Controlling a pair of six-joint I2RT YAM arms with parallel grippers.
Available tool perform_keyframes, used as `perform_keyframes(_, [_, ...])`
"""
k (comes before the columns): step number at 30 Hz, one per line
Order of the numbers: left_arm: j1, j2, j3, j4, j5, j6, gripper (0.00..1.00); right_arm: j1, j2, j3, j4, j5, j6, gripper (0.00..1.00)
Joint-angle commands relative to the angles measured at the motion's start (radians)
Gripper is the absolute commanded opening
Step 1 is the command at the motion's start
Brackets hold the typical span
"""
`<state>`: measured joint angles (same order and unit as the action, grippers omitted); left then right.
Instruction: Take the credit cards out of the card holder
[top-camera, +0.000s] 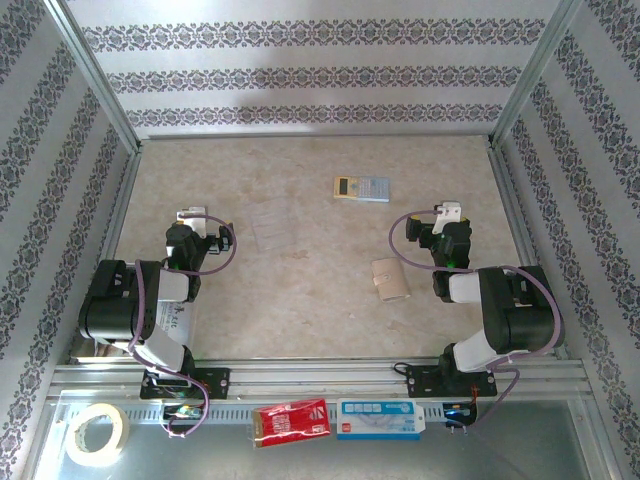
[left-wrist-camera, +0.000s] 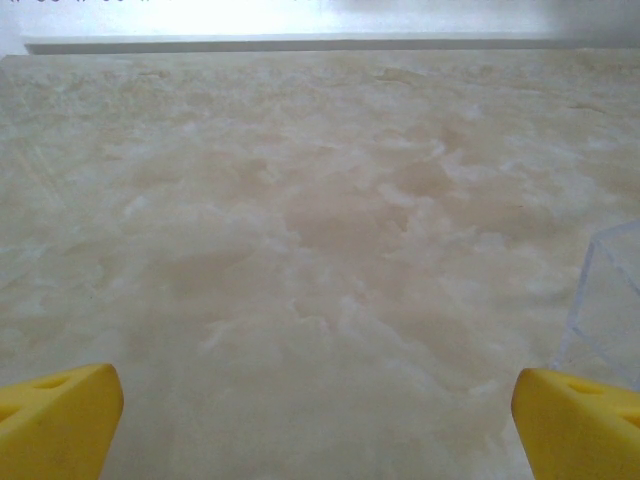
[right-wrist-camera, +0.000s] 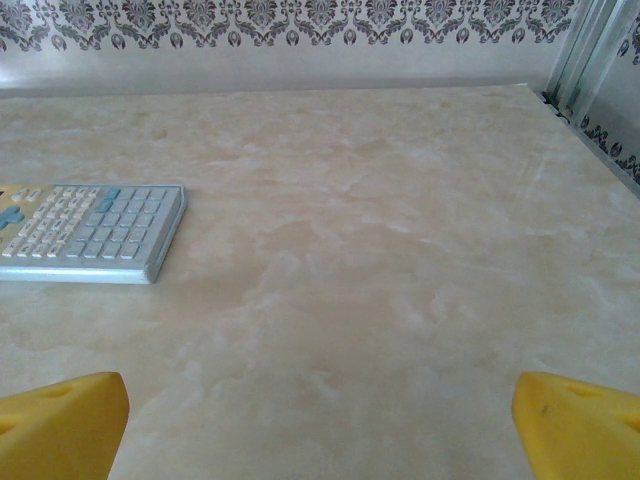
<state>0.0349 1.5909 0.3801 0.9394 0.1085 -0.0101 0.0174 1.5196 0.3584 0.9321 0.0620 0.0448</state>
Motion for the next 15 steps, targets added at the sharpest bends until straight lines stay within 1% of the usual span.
perform_keyframes(1, [0.000, 0.002, 0.011, 0.001, 0.020, 0.010, 1.00, 0.001, 0.010, 0.017, 0.016, -0.018, -0.011, 0.98])
perform_keyframes(5, [0.000, 0.001, 0.009, 0.004, 0.016, 0.010, 1.00, 0.000, 0.010, 0.018, 0.014, -0.022, -0.009, 0.98])
perform_keyframes(8, [0.000, -0.002, -0.015, 0.055, -0.046, -0.018, 1.00, 0.000, 0.005, 0.014, 0.022, -0.019, -0.007, 0.98])
perform_keyframes(10, [0.000, -0.025, -0.040, 0.078, -0.061, -0.022, 1.00, 0.000, -0.034, 0.014, -0.007, -0.026, -0.011, 0.98])
perform_keyframes(13, [0.001, -0.120, -0.036, -0.019, -0.103, -0.037, 1.00, 0.010, -0.143, 0.029, -0.129, -0.029, -0.031, 0.98])
perform_keyframes(15, [0.001, -0.196, -0.006, -0.140, -0.109, -0.039, 1.00, 0.048, -0.212, 0.066, -0.255, 0.025, -0.054, 0.98])
